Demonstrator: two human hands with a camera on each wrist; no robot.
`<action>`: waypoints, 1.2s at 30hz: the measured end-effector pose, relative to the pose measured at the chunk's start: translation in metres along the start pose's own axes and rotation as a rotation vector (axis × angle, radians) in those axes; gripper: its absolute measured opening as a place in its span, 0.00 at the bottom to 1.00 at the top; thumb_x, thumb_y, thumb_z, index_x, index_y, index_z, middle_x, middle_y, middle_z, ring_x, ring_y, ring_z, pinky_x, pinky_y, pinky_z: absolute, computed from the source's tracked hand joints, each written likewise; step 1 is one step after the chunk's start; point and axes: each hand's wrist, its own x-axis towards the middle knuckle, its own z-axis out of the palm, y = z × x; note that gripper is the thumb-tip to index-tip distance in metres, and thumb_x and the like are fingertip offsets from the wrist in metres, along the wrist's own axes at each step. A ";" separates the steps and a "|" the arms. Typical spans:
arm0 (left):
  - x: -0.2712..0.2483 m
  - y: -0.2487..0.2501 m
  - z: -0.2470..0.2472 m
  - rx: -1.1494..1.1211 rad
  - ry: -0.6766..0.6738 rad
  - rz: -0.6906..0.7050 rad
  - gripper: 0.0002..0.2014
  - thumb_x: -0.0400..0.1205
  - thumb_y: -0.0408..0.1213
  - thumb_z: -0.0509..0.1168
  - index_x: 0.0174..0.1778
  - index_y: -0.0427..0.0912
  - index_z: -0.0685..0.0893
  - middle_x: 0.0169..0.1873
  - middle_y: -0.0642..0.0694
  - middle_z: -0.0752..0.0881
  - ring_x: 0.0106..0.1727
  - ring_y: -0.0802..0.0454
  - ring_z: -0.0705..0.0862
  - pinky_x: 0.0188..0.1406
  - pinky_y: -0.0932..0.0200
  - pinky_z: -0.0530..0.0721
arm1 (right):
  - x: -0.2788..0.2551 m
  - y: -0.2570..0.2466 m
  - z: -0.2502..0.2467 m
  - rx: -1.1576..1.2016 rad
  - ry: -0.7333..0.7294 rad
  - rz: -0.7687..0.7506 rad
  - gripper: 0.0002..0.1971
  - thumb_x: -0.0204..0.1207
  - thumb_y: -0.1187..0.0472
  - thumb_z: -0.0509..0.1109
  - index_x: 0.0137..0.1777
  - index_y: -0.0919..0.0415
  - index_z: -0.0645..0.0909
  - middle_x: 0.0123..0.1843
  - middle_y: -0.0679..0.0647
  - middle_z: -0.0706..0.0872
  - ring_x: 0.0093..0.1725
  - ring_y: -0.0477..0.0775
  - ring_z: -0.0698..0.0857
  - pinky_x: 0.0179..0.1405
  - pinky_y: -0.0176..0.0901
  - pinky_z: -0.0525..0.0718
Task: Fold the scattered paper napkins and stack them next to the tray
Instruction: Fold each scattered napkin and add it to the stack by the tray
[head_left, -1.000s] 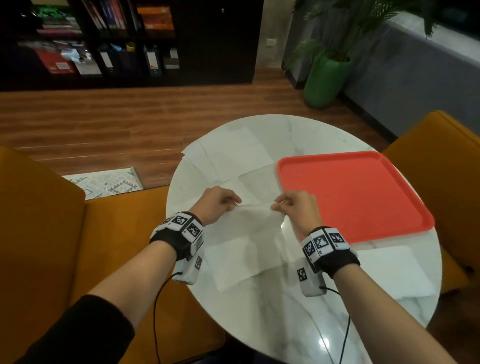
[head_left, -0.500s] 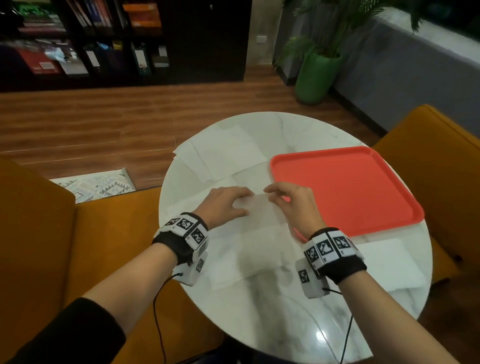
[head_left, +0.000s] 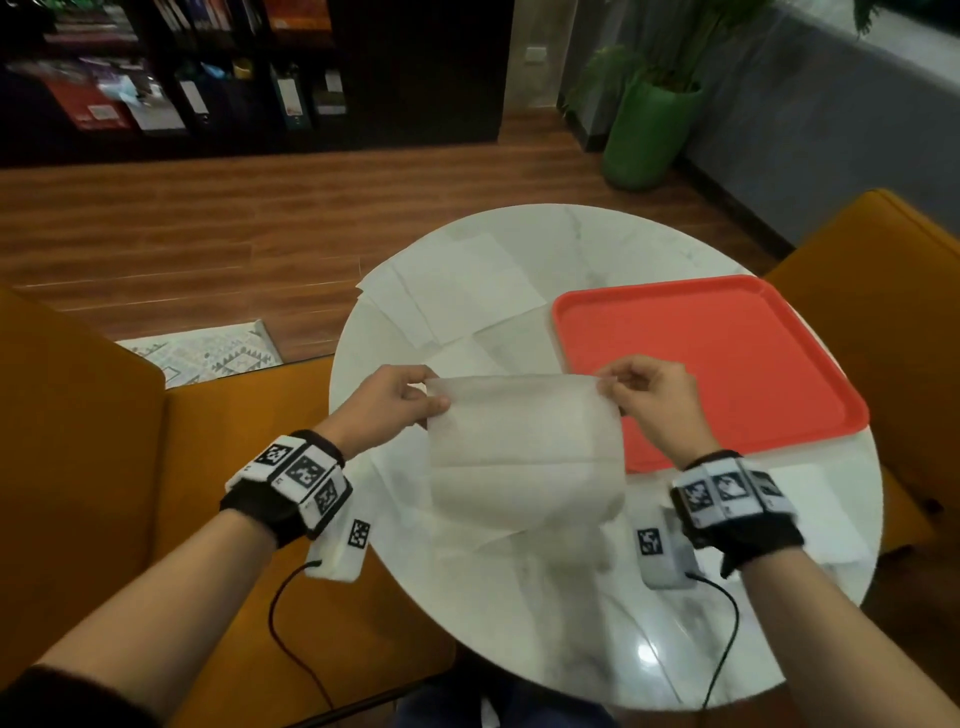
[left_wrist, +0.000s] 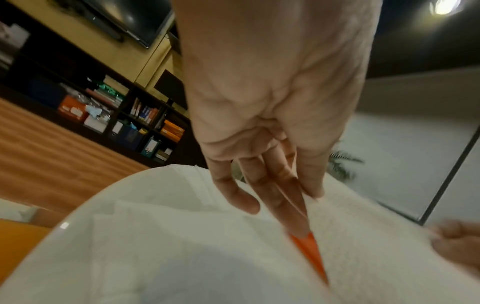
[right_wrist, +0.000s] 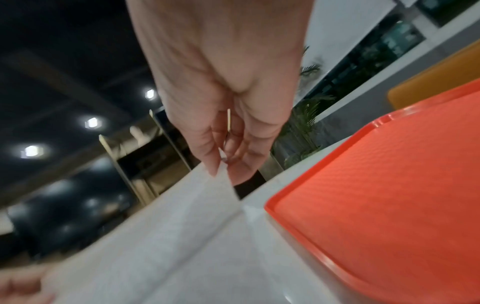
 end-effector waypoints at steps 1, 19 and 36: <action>0.005 -0.010 0.001 0.061 0.034 -0.017 0.06 0.81 0.38 0.70 0.50 0.41 0.87 0.40 0.42 0.92 0.44 0.51 0.90 0.49 0.58 0.81 | 0.004 0.005 0.011 -0.065 -0.018 0.007 0.11 0.71 0.69 0.73 0.38 0.49 0.86 0.35 0.53 0.88 0.36 0.48 0.83 0.41 0.33 0.81; -0.050 -0.099 0.032 0.592 0.089 0.223 0.01 0.76 0.48 0.71 0.40 0.59 0.86 0.42 0.62 0.84 0.44 0.62 0.80 0.50 0.54 0.78 | -0.079 0.065 0.045 -0.517 -0.173 -0.089 0.04 0.71 0.55 0.75 0.40 0.42 0.88 0.45 0.41 0.86 0.52 0.50 0.80 0.53 0.51 0.66; -0.044 -0.098 0.075 0.826 0.063 0.095 0.33 0.83 0.59 0.43 0.84 0.49 0.52 0.84 0.51 0.52 0.84 0.52 0.53 0.80 0.45 0.51 | -0.078 0.057 0.060 -0.700 -0.212 -0.087 0.15 0.70 0.72 0.69 0.45 0.50 0.89 0.55 0.47 0.86 0.62 0.54 0.79 0.58 0.51 0.58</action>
